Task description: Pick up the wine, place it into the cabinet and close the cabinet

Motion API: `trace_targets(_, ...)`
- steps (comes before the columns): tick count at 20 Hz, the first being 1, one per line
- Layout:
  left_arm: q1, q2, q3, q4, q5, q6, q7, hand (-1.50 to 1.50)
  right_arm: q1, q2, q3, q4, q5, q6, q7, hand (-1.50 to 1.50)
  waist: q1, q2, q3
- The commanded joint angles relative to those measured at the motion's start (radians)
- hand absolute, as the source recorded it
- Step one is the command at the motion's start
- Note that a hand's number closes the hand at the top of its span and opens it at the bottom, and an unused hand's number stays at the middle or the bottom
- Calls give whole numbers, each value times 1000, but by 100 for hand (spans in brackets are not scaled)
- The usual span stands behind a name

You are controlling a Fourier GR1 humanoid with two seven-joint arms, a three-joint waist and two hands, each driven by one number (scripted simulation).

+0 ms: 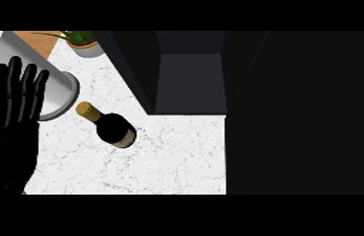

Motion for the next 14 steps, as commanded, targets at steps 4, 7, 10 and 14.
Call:
trace_targets(4,-15,-38,-141,62,-64,-41,-40,-150,130,48,53,-93,-17,20,-39,-150,-19,-6,-18)
trace_targets(7,81,-109,-207,70,148,-85,23,-150,138,5,119,-66,-88,117,59,-150,-22,-2,-21)
trace_targets(10,123,-111,-286,43,146,-52,46,-150,183,-7,131,-165,-119,125,125,-150,-17,-8,-19)
trace_targets(14,92,-113,-300,-20,162,-13,143,-150,227,-40,88,-300,-185,136,228,-150,-13,-7,-18)
